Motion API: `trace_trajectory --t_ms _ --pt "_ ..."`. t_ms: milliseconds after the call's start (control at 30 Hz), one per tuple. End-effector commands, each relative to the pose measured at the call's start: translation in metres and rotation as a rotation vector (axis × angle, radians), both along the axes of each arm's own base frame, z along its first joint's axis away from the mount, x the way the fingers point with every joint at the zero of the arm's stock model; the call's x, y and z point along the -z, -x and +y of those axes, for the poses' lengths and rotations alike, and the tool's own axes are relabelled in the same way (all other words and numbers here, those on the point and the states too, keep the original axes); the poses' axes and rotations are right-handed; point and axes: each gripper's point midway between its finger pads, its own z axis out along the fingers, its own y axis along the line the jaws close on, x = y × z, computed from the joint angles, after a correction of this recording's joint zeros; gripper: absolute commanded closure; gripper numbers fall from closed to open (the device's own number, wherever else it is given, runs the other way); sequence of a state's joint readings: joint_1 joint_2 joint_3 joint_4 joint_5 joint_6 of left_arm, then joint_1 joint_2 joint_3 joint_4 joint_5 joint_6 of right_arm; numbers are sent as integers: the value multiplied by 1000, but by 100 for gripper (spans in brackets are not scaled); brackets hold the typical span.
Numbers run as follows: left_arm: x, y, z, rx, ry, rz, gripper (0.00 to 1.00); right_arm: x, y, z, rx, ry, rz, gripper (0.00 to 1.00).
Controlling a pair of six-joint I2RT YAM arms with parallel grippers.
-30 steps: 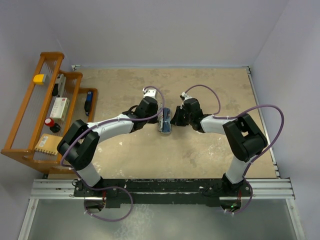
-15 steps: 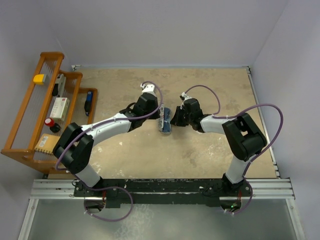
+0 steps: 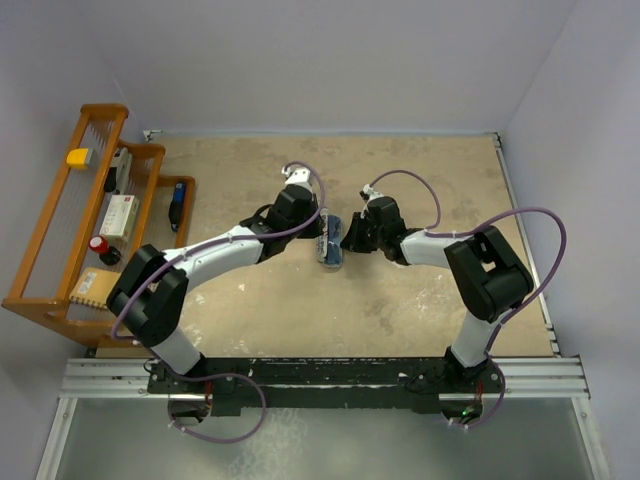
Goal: Organize the sunglasses
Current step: Close the sunglasses case at the center of the board.
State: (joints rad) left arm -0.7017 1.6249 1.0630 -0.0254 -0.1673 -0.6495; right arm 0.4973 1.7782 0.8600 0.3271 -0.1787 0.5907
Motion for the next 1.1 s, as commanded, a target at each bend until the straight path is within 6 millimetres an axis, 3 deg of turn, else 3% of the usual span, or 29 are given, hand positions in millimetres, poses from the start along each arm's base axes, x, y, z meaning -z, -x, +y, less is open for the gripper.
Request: trace_trajectory --t_ms 0,1067 --pt "-9 -6 -11 -1 37 0 88 -9 -8 6 -18 -15 -30 90" --pt "32 1 -25 31 -4 72 96 -8 -9 6 -19 -11 -35 89"
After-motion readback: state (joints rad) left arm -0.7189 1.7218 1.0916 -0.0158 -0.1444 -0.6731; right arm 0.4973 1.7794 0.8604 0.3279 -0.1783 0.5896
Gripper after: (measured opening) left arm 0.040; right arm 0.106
